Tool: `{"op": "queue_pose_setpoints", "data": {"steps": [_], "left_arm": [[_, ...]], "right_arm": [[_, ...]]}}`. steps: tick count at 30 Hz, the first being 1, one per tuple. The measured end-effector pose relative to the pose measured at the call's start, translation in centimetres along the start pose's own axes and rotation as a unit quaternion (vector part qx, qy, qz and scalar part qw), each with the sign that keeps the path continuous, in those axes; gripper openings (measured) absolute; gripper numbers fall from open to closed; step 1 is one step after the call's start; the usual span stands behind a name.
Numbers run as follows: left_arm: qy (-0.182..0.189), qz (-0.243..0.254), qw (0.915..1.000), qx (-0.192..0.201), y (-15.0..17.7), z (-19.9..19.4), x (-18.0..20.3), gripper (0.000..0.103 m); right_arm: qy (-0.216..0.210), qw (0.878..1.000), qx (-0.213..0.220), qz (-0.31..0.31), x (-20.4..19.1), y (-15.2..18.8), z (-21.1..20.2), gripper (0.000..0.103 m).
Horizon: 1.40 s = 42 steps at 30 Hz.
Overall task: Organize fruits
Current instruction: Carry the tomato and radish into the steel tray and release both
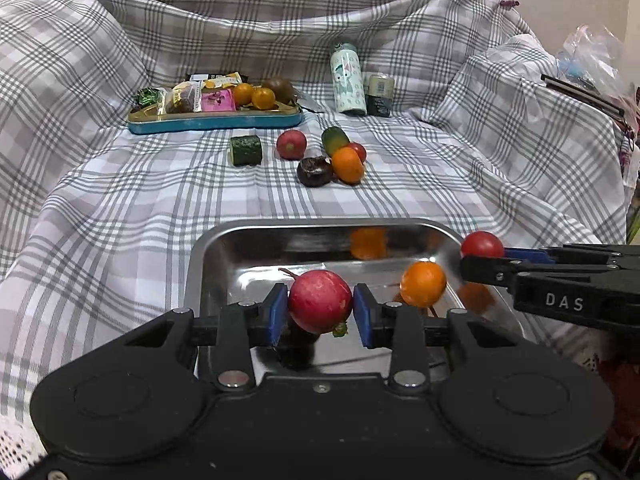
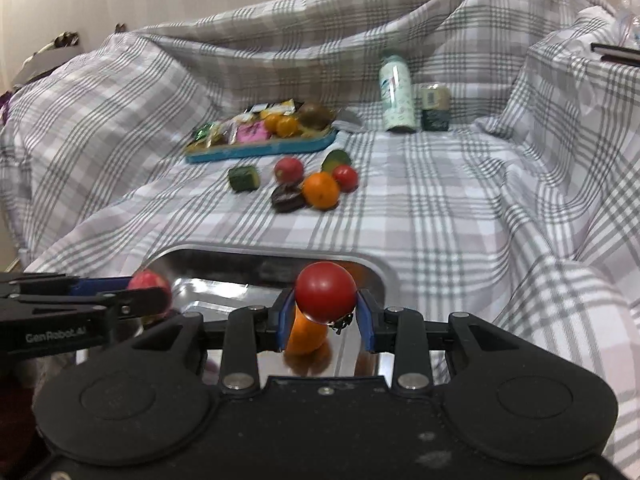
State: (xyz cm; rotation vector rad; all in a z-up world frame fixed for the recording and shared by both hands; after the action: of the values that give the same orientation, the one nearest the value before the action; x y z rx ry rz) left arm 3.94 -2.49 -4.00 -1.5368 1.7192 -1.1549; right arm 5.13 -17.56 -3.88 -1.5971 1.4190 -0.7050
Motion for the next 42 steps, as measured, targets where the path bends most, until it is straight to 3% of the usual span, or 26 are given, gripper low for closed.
{"op": "queue_pose_setpoints", "data": {"steps": [14,42], "left_arm": [[0.011,-0.003,0.9999,-0.013,0.6,-0.4,0.3,0.044],[-0.001,-0.007,0.9999,-0.010,0.5,-0.3,0.2,0.044]], "right_arm": [[-0.067,0.995,-0.036,-0.064,-2.7,1.7,-0.6,0.035],[-0.059,0.996,-0.033,-0.054,-2.2,1.4,-0.4,0.036]]}}
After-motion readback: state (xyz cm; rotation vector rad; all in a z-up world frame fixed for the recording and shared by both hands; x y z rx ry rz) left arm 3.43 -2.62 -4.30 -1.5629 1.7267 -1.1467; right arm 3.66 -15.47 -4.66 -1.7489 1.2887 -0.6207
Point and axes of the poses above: each gripper's, at about its wrist camera, not at the fingertips, and z roughly the way its jaws point, x to its right, y to its underside, the point moved 6 cm from there along z, roughly the way its jaws point, and after that the axes turned 10 degrees about x, right-handed, at the moved point
